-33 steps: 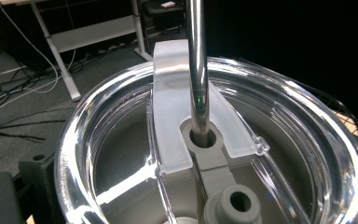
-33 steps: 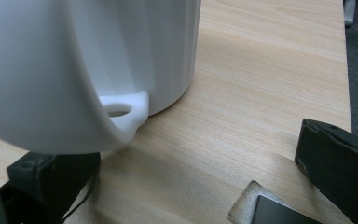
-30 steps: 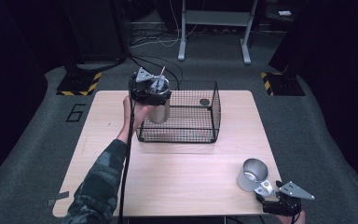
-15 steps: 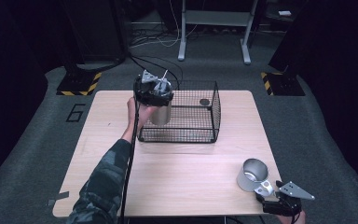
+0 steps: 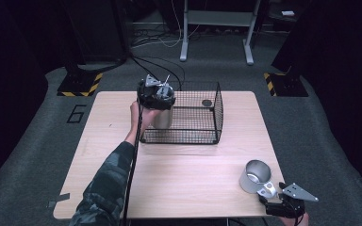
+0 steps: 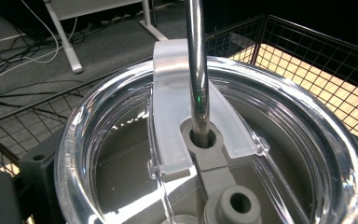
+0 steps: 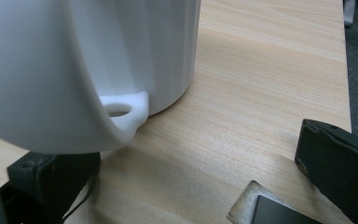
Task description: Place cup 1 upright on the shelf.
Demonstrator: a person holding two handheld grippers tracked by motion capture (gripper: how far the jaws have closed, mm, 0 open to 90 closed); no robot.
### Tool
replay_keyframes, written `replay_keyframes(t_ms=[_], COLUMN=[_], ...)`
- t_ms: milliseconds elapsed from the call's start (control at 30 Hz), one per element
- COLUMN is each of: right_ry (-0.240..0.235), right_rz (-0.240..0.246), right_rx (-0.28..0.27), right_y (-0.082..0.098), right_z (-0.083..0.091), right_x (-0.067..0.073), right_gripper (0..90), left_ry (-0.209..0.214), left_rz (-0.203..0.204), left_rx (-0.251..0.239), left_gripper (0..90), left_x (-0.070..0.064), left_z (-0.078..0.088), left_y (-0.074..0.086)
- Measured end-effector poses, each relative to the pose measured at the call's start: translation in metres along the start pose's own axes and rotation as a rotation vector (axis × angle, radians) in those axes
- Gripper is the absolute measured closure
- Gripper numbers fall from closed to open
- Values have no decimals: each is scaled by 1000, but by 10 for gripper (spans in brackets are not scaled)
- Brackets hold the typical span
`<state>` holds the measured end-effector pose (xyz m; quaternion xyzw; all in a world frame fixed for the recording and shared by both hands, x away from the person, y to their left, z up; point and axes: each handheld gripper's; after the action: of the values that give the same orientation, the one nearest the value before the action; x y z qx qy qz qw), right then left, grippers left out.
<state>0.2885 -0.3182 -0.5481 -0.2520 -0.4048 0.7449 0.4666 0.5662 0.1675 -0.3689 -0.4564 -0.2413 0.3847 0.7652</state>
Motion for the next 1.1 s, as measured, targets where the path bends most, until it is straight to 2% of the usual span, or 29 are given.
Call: replay_keyframes(t_ms=[533,700,1100], right_ry=[-1,0,-1], right_rz=[1,0,1], right_rx=[-1,-1,-1], right_y=[0,0,0], right_z=[0,0,0], right_x=[0,0,0], right_gripper=[0,0,0], left_ry=[-9,-8,-12], left_rz=[3,1,13], left_rx=[30,53,60], left_gripper=[42,41,41], left_x=[-1,-1,-4], left_z=[-15,-19,-28], left_y=[9,13,18])
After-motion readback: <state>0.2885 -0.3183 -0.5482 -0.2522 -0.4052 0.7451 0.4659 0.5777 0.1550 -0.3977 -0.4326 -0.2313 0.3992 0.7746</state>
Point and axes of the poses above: each handheld gripper's, and its own axes: z roughly backward along the jaws, y roughly out of its underside, x roughly to its left
